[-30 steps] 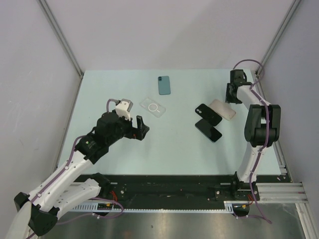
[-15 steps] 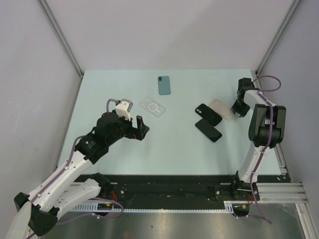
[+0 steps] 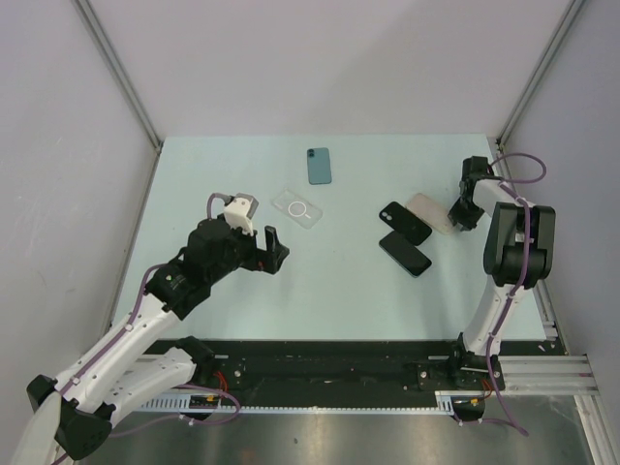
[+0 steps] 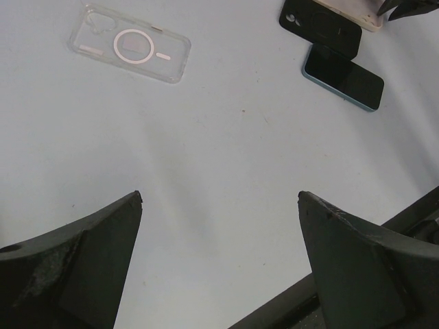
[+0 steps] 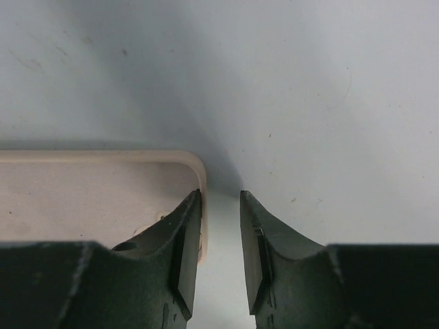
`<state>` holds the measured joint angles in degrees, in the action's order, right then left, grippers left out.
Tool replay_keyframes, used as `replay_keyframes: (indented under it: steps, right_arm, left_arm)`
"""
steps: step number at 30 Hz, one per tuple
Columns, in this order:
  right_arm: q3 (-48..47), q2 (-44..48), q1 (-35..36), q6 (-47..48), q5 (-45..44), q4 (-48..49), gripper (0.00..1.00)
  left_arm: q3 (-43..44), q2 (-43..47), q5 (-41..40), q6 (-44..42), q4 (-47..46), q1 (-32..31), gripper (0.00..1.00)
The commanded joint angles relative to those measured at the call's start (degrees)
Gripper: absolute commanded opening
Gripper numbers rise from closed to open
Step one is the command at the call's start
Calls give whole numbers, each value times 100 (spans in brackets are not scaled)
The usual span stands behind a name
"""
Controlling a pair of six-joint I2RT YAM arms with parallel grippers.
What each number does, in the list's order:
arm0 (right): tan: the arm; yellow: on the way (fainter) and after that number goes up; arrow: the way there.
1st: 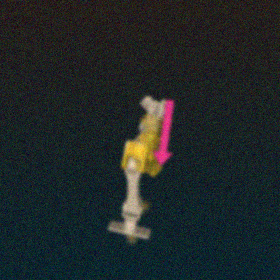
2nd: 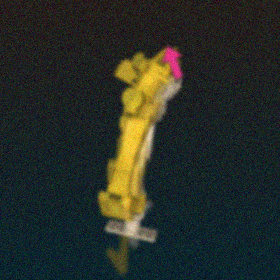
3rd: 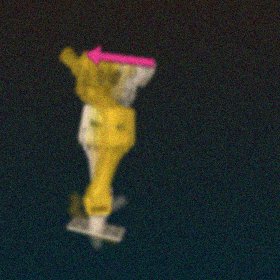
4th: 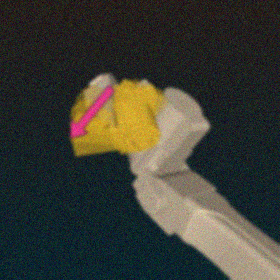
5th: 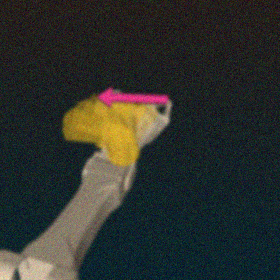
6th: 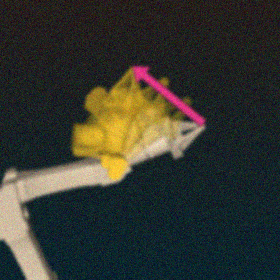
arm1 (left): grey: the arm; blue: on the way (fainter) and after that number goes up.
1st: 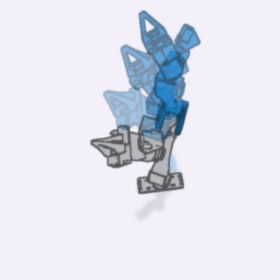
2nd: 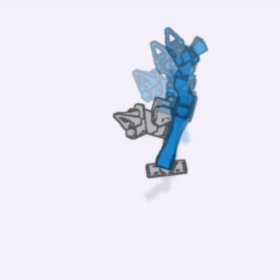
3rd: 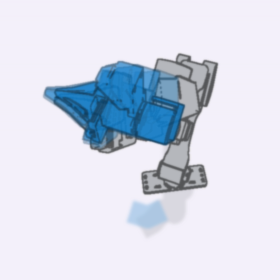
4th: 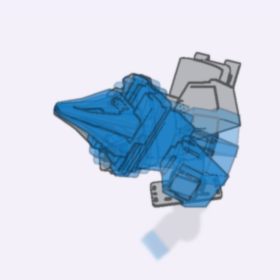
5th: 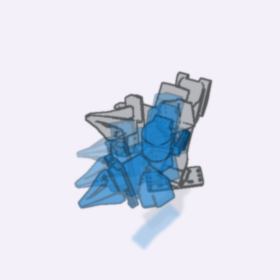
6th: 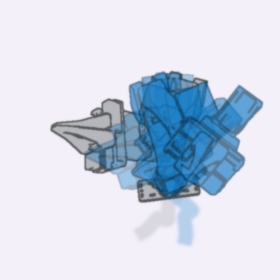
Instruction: Put the phone into the phone case
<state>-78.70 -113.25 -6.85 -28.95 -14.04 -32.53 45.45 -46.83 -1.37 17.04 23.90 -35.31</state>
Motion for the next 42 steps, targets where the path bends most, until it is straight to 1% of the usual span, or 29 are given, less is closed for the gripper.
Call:
replay_keyframes:
  steps: [1, 2, 3, 4, 5, 6, 9, 10, 12, 13, 15, 16, 17, 19, 20, 21, 23, 24, 26, 27, 29, 30, 31, 33, 34, 38, 42]
  right_arm:
    - [109, 259, -35, -15, -28, 238, 30]
    - [109, 303, -35, 29, -28, 291, 27]
    - [109, 347, -35, 82, -11, 344, 19]
    - [109, 435, -35, 283, 41, 396, 13]
    - [100, 505, -27, 389, 42, 510, 3]
    - [100, 575, -27, 503, 42, 572, 0]
    - [100, 962, -27, 978, -20, 748, 0]
    - [100, 1093, -9, 1275, 24, 844, 0]
    - [100, 1480, 43, 1549, 112, 941, 0]
    - [100, 1595, 96, 1742, 269, 1029, 0]
    - [100, 1859, 359, 2426, 533, 1056, 0]
    - [100, 1912, 482, 2716, 839, 1047, 0]
    - [100, 1982, 866, 3276, 903, 1013, 0]
    - [100, 2035, 1228, 3719, 955, 829, 0]
    - [109, 2061, 1387, 4182, 1052, 749, 0]
    - [109, 2096, 1693, 4370, 1192, 688, 0]
    - [153, 2114, 1950, 4783, 1745, 521, 0]
    - [170, 2114, 2264, 5263, 2113, 468, 0]
    - [284, 2149, 2599, 5670, 2405, 362, 0]
    - [328, 2149, 2862, 6090, 2676, 362, 0]
    - [486, 2202, 3084, 6549, 3098, 397, 0]
    - [548, 2220, 3180, 6734, 3457, 440, 0]
    - [601, 2185, 3390, 7058, 3635, 554, 0]
    - [662, 2089, 3602, 7402, 3908, 555, 0]
    - [663, 2036, 3821, 7734, 3874, 512, 0]
    - [671, 1641, 4243, 8202, 3716, 546, 0]
    - [663, 1395, 4543, 8379, 3672, 617, 0]
  left_arm:
    - [219, 33, -109, -78, 62, -11, 100]
    - [219, 60, -109, -78, 62, -20, 100]
    - [201, 77, -136, -78, 62, -20, 100]
    - [192, 112, -188, -78, 62, -20, 100]
    - [183, 156, -215, -78, 45, -20, 100]
    - [166, 174, -285, -78, 45, -20, 100]
    - [78, 314, -355, -113, -8, -11, 100]
    - [43, 358, -356, -156, -69, -20, 100]
    - [-79, 560, -364, -314, -148, -20, 100]
    - [-133, 639, -399, -367, -236, -20, 100]
    - [-264, 894, -478, -429, -333, -20, 100]
    - [-317, 982, -583, -438, -412, -20, 100]
    - [-361, 1157, -619, -438, -456, -20, 100]
    - [-519, 1377, -715, -421, -561, -20, 100]
    - [-537, 1422, -716, -386, -571, -20, 100]
    - [-546, 1448, -707, -368, -571, -20, 100]
    - [-520, 1431, -620, -324, -545, -20, 100]
    - [-450, 1413, -576, -333, -527, -20, 100]
    - [-362, 1300, -592, -350, -395, -20, 100]
    - [-318, 1264, -645, -342, -351, -20, 100]
    - [-274, 1176, -724, -350, -228, -20, 100]
    - [-239, 1159, -760, -359, -193, -20, 100]
    - [-230, 1132, -769, -359, -167, -20, 100]
    - [-238, 1141, -812, -359, -158, -20, 100]
    - [-247, 1141, -839, -350, -166, -20, 100]
    - [-247, 1158, -944, -280, -184, -20, 100]
    - [-265, 1167, -962, -271, -202, -20, 100]
